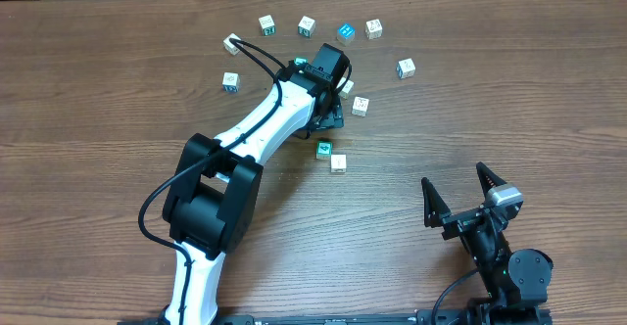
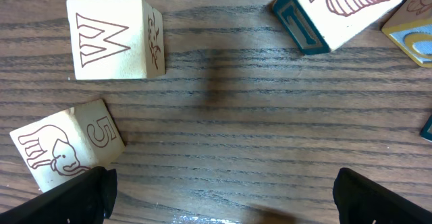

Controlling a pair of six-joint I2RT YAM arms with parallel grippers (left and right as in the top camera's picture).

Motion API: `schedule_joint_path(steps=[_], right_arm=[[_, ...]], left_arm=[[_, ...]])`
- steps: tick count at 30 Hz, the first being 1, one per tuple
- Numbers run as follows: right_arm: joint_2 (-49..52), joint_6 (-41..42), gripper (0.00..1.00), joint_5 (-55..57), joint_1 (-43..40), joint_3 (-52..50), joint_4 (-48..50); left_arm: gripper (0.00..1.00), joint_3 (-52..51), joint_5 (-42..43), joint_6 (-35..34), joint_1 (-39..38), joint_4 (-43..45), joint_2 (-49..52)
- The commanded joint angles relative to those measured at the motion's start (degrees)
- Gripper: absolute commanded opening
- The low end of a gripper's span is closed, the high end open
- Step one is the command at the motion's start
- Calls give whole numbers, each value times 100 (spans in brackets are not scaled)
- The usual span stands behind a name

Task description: Form a circle

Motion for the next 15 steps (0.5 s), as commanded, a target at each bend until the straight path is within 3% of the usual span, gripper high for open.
schedule_joint_path(steps=[1,15], right_arm=[[-52,-26,100,44,-17,-57,33],[-52,-24,100,44,-17,-57,33]], left_arm=[[100,-52,-98,44,-11,15,94],[99,-52,-98,44,-11,17,94]])
